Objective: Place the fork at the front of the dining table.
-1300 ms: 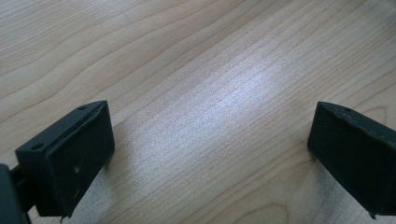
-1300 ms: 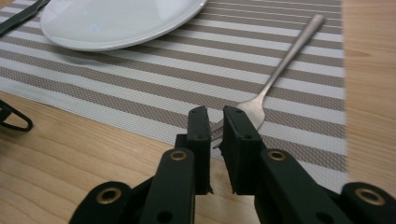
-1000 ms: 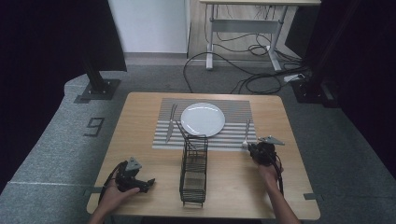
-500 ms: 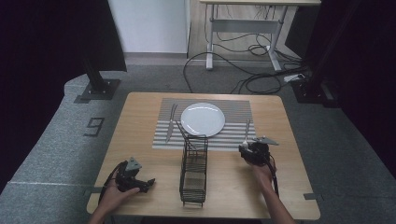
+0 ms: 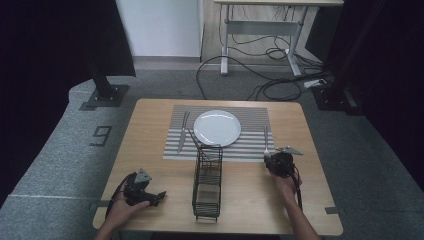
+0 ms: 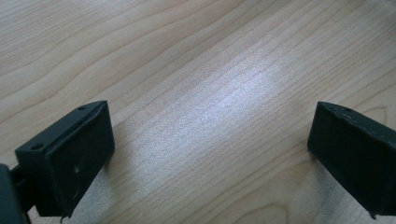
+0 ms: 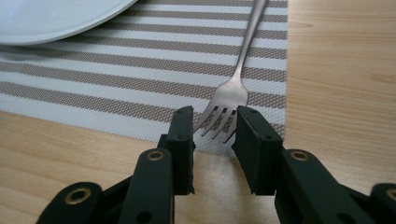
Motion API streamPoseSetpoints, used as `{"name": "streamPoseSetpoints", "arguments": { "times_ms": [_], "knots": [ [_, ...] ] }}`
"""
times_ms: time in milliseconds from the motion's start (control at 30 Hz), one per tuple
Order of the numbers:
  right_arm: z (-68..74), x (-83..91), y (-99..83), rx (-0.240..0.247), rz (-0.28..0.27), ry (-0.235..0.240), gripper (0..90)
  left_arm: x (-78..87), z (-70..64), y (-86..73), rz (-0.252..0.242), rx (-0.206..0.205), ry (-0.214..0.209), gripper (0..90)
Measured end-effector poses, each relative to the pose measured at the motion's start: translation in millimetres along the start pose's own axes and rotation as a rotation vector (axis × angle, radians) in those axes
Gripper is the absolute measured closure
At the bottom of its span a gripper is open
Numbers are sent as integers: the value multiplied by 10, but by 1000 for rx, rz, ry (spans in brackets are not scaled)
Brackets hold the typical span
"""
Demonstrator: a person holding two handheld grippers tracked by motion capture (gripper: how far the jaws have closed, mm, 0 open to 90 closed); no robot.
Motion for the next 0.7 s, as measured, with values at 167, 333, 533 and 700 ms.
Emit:
{"name": "streamPoseSetpoints", "arguments": {
  "times_ms": [167, 333, 533, 700],
  "knots": [
    [-58, -46, 52, -4, -3, 4, 684, 0, 0, 0, 0, 0, 0, 2],
    [-81, -112, 107, 12, -3, 10, 687, 0, 1, 0, 0, 0, 0, 2],
    [-95, -217, 193, 25, -4, 23, 689, -1, 1, 1, 1, -1, 0, 1],
    [-56, -292, 246, 56, -12, 13, 691, -2, -1, 2, 0, 3, -1, 1]
  ]
}}
Point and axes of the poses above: each handheld gripper's, and its own axes: x roughly backward along the jaws, y roughly out of its top, z roughly to its left, the point moved 1 cm from there along -x, roughly forward along the jaws, and after that the axes turned 3 degrees about -y, right-handed, at the moved point
